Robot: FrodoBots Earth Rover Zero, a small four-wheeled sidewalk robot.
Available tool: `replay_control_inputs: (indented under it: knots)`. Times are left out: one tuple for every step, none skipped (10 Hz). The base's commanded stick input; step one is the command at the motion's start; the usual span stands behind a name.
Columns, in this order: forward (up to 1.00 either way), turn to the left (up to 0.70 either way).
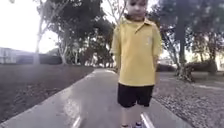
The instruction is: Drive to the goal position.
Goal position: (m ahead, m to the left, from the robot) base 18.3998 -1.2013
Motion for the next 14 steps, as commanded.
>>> replay_control_inputs:
  knots:
    - [-0.26,0.49]
    - [-0.26,0.49]
    - [-0.26,0.49]
    - [-0.26,0.49]
    - [-0.26,0.49]
    - [-0.20,0.59]
    - [0.00,0.96]
    - [0.00,0.96]
    - [0.00,0.96]
    - [0.00,0.66]
    - [0.00,0.29]
    - [0.00,0.00]
    - [0.00,0.00]
    - [0.00,0.00]
